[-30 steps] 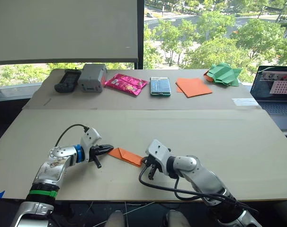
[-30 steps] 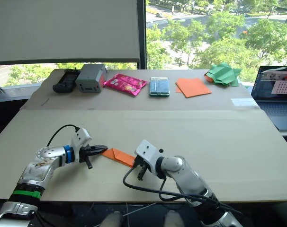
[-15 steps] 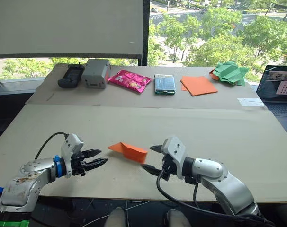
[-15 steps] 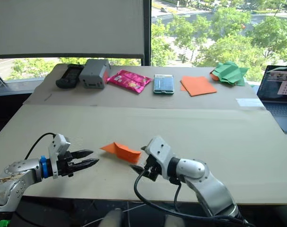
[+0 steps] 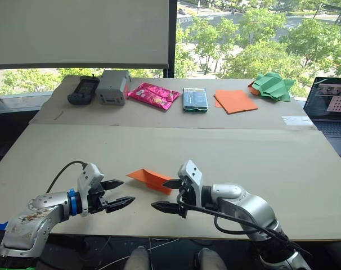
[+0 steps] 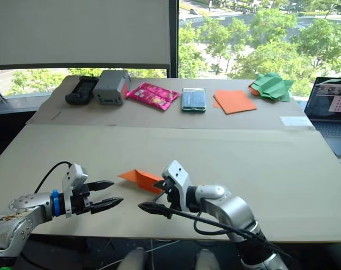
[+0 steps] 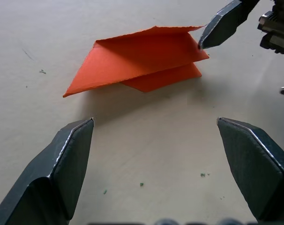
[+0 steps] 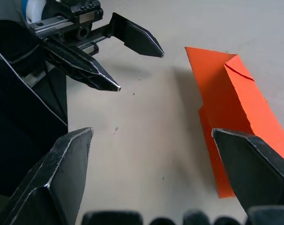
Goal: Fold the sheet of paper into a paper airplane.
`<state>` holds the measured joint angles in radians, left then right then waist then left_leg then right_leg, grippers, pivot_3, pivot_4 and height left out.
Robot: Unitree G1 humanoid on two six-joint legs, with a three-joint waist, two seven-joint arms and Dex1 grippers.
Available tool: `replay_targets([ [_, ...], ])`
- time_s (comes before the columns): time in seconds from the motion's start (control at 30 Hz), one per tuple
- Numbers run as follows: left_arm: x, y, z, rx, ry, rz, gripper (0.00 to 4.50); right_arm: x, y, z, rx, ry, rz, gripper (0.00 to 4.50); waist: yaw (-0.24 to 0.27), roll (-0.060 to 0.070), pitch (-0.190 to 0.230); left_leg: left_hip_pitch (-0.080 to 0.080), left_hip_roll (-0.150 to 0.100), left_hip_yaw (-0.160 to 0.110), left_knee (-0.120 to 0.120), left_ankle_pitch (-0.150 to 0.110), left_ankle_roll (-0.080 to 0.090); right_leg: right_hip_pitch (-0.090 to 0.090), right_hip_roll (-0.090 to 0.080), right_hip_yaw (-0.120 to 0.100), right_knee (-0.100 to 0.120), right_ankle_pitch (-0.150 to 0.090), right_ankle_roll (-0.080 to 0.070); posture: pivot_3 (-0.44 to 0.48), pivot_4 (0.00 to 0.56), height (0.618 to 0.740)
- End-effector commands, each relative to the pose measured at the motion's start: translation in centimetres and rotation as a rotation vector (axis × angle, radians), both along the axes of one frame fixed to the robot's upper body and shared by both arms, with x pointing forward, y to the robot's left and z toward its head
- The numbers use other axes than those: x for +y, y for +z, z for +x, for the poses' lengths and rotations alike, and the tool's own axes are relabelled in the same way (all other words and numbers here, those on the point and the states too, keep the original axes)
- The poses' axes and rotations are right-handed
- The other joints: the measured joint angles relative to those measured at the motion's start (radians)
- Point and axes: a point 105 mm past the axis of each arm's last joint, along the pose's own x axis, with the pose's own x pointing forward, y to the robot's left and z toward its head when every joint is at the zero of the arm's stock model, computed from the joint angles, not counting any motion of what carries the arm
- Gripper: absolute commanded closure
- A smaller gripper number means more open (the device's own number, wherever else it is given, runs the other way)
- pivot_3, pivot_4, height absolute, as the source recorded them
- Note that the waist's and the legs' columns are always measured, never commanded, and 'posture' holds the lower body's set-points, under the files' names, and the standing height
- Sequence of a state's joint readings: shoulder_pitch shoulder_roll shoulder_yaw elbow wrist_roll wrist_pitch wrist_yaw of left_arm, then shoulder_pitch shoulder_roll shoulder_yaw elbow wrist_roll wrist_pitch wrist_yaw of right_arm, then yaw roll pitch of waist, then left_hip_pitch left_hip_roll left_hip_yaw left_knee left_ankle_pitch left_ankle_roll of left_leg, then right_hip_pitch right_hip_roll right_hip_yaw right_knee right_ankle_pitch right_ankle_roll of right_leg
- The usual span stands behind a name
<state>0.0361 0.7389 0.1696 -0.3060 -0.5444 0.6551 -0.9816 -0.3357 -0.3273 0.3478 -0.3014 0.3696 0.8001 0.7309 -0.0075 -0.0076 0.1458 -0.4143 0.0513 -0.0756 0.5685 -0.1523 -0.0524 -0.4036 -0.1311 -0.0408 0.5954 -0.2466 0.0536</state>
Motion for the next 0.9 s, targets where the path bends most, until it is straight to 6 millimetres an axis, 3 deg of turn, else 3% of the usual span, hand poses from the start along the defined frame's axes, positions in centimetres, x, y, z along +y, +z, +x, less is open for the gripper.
replay_targets([
  [0.03, -0.8, 0.9, 0.0, -0.04, -0.025, -0.01, 0.05, 0.2, 1.3, 1.3, -0.054, -0.02, 0.042, 0.0, 0.001, 0.001, 0.0, 0.0, 0.0, 0.0, 0.0, 0.0, 0.0, 0.0, 0.0, 0.0, 0.0, 0.0, 0.0, 0.0, 0.15, 0.702],
  [0.17, -1.1, 0.9, 0.0, -0.044, -0.028, -0.018, 0.05, -0.1, 2.2, 2.1, -0.047, -0.044, 0.086, 0.0, -0.001, 0.001, 0.0, 0.0, 0.0, 0.0, 0.0, 0.0, 0.0, 0.0, 0.0, 0.0, 0.0, 0.0, 0.0, 0.0, 0.15, 0.702],
  [0.37, -1.7, 1.1, 0.3, -0.055, -0.032, -0.032, 0.05, -0.5, 1.5, 3.4, -0.064, -0.098, 0.043, 0.0, 0.002, 0.0, -0.001, 0.0, 0.0, 0.0, 0.001, 0.0, 0.0, 0.002, 0.001, 0.0, 0.001, 0.001, 0.001, 0.0, 0.15, 0.702],
  [0.73, -2.5, 2.3, 0.9, -0.069, -0.037, -0.043, 0.05, -0.8, 3.0, 4.2, -0.083, -0.134, 0.089, 0.0, 0.003, 0.0, -0.001, 0.001, 0.0, 0.0, 0.002, 0.001, 0.001, 0.002, 0.001, 0.001, 0.003, 0.003, 0.002, 0.0, 0.15, 0.702],
  [0.9, -2.8, 2.5, 0.9, -0.063, -0.041, -0.042, 0.05, -0.9, 2.3, 4.3, -0.086, -0.129, 0.049, 0.0, 0.002, 0.0, -0.001, 0.003, 0.0, 0.0, 0.003, 0.001, 0.002, 0.005, 0.001, 0.001, 0.005, 0.003, 0.002, 0.0, 0.15, 0.702],
])
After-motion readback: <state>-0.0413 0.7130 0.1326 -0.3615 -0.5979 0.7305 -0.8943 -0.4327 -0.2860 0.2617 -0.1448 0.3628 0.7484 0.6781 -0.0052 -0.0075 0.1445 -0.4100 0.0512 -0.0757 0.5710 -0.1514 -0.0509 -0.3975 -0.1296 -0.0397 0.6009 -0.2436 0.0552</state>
